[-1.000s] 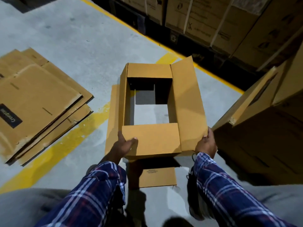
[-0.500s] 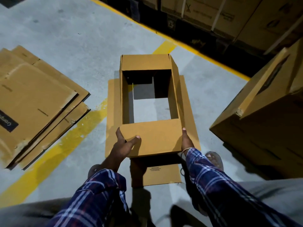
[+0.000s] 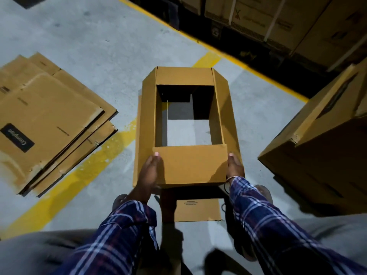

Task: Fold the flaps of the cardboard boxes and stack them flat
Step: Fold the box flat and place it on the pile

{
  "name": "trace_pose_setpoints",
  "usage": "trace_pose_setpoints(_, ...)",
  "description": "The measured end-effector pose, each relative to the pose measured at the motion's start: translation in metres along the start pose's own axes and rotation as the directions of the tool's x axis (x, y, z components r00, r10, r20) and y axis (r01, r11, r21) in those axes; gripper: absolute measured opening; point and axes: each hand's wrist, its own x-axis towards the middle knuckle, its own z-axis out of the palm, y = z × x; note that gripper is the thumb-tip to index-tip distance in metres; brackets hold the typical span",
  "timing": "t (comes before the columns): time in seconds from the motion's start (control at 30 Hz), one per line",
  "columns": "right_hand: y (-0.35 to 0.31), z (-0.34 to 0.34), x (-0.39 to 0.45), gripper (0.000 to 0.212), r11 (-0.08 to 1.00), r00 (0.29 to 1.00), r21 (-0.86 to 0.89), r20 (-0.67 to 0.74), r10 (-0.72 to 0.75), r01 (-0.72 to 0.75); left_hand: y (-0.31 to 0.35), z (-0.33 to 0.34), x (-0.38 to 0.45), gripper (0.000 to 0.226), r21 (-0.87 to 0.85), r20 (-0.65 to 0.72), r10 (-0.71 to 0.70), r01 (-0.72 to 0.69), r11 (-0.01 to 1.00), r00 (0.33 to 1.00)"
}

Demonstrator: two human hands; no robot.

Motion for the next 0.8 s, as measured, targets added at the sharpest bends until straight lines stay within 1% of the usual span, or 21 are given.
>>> trace_pose_setpoints(0.07, -0.010, -0.002, -0.006, 0.047, 0.999, 0.998, 0.010, -0.060, -0.037, 0.038, 0.012, 0.001, -0.014, 0.078, -0.121, -0.184, -0.053, 0.031, 0.992, 0.982)
trace_pose_setpoints(0.1, -0.015, -0.005, -0.011, 0.047, 0.999, 0.996, 0.018, -0.086, -0.039, 0.041, 0.018, 0.001, -0.021, 0.079, -0.122, -0.259, -0.052, 0.021, 0.992, 0.965)
trace_pose_setpoints(0.13, -0.021, -0.008, -0.016, 0.047, 0.999, 0.995, 0.022, -0.093, -0.030, 0.032, 0.024, 0.001, -0.026, 0.081, -0.093, -0.307, -0.034, 0.005, 0.996, 0.951)
trace_pose_setpoints(0.2, -0.027, -0.013, -0.026, 0.057, 0.998, 0.997, 0.028, -0.050, -0.053, 0.054, 0.030, -0.002, -0.032, 0.080, -0.020, -0.322, -0.016, 0.010, 1.000, 0.947)
trace_pose_setpoints(0.23, -0.027, -0.015, -0.024, 0.062, 0.997, 0.998, 0.055, 0.004, -0.057, 0.056, 0.031, -0.003, -0.031, 0.075, -0.001, -0.298, -0.019, 0.020, 1.000, 0.954)
trace_pose_setpoints(0.27, -0.029, -0.019, -0.027, 0.064, 0.994, 0.995, 0.096, 0.088, -0.053, 0.044, 0.031, -0.006, -0.033, 0.067, 0.000, -0.260, -0.027, 0.028, 1.000, 0.965)
trace_pose_setpoints(0.33, -0.033, -0.032, -0.035, 0.057, 0.991, 0.954, 0.132, 0.298, -0.023, -0.018, 0.036, -0.012, -0.039, 0.042, -0.035, -0.125, -0.102, 0.098, 0.995, 0.987)
trace_pose_setpoints(0.37, -0.034, -0.039, -0.035, 0.049, 0.993, 0.917, 0.110, 0.398, -0.016, -0.031, 0.038, -0.016, -0.043, 0.029, -0.004, -0.053, -0.130, 0.130, 0.992, 0.990)
trace_pose_setpoints(0.4, -0.034, -0.045, -0.034, 0.040, 0.999, 0.864, 0.048, 0.503, -0.013, -0.013, 0.041, -0.017, -0.048, 0.020, 0.066, 0.038, -0.138, 0.136, 0.989, 0.990)
trace_pose_setpoints(0.43, -0.033, -0.050, -0.032, 0.029, 0.997, 0.812, -0.061, 0.583, -0.008, 0.054, 0.044, -0.020, -0.051, 0.014, 0.157, 0.108, -0.145, 0.127, 0.979, 0.984)
trace_pose_setpoints(0.47, -0.031, -0.053, -0.030, 0.020, 0.975, 0.769, -0.174, 0.639, 0.004, 0.140, 0.045, -0.020, -0.052, 0.010, 0.233, 0.172, -0.151, 0.109, 0.966, 0.973)
trace_pose_setpoints(0.5, -0.028, -0.056, -0.029, 0.021, 0.942, 0.743, -0.268, 0.668, 0.030, 0.204, 0.045, -0.021, -0.050, 0.010, 0.278, 0.245, -0.169, 0.098, 0.956, 0.955)
trace_pose_setpoints(0.57, -0.028, -0.057, -0.030, 0.037, 0.907, 0.704, -0.345, 0.705, 0.080, 0.242, 0.043, -0.019, -0.042, 0.016, 0.304, 0.356, -0.231, 0.122, 0.945, 0.905)
trace_pose_setpoints(0.6, -0.028, -0.056, -0.031, 0.045, 0.898, 0.674, -0.356, 0.733, 0.096, 0.260, 0.040, -0.015, -0.039, 0.023, 0.371, 0.384, -0.278, 0.128, 0.920, 0.880)
trace_pose_setpoints(0.63, -0.028, -0.053, -0.032, 0.053, 0.874, 0.645, -0.391, 0.754, 0.123, 0.290, 0.038, -0.011, -0.037, 0.047, 0.495, 0.394, -0.310, 0.085, 0.865, 0.865)
trace_pose_setpoints(0.67, -0.025, -0.050, -0.030, 0.060, 0.833, 0.619, -0.444, 0.768, 0.165, 0.329, 0.034, -0.006, -0.035, 0.075, 0.629, 0.406, -0.307, -0.019, 0.777, 0.861)
trace_pose_setpoints(0.7, -0.021, -0.046, -0.029, 0.067, 0.777, 0.608, -0.511, 0.765, 0.215, 0.368, 0.029, -0.001, -0.035, 0.093, 0.726, 0.424, -0.303, -0.120, 0.677, 0.854)
trace_pose_setpoints(0.73, -0.015, -0.040, -0.030, 0.071, 0.705, 0.618, -0.576, 0.746, 0.247, 0.414, 0.024, 0.005, -0.034, 0.103, 0.803, 0.430, -0.318, -0.197, 0.562, 0.845)
trace_pose_setpoints(0.77, -0.009, -0.034, -0.032, 0.073, 0.617, 0.659, -0.638, 0.712, 0.244, 0.461, 0.019, 0.011, -0.032, 0.107, 0.857, 0.422, -0.320, -0.259, 0.446, 0.848)
trace_pose_setpoints(0.8, -0.002, -0.027, -0.033, 0.075, 0.529, 0.704, -0.680, 0.681, 0.200, 0.508, 0.016, 0.019, -0.034, 0.101, 0.894, 0.413, -0.314, -0.315, 0.319, 0.855)
